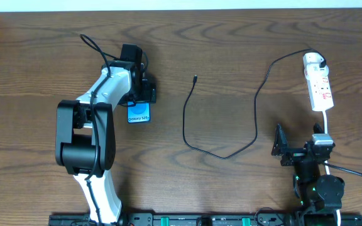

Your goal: Plug charger to phone and switch on socket

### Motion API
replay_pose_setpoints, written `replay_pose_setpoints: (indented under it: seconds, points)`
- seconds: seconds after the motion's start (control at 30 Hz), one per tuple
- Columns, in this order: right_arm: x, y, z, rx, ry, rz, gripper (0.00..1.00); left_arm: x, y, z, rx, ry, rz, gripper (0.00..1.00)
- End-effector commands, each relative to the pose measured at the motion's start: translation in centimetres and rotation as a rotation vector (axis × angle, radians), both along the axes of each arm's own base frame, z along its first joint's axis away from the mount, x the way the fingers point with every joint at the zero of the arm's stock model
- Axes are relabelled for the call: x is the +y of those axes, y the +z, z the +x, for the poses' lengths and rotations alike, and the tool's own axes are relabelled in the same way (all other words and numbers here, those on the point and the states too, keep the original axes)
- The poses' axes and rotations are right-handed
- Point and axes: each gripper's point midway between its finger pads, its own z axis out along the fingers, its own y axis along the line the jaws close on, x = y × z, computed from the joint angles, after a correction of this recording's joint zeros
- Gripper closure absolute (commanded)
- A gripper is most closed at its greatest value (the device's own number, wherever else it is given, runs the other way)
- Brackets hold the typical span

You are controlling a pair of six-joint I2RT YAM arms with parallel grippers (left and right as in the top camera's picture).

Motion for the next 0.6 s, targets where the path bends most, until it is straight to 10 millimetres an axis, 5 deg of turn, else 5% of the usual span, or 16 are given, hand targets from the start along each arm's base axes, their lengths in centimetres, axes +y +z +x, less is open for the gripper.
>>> replay_pose_setpoints:
  seconds: [0.0, 0.57]
  points:
    - [0.2, 0.0, 0.0, 0.001, 0.007, 0.009, 0.01, 0.6, -2.8, -2.0, 0.086, 0.005, 0.040, 0.14]
    - [0.2, 0.0, 0.0, 0.001, 0.007, 0.009, 0.01, 0.5, 0.4, -0.8, 0.021, 0.006, 0.031, 0.18]
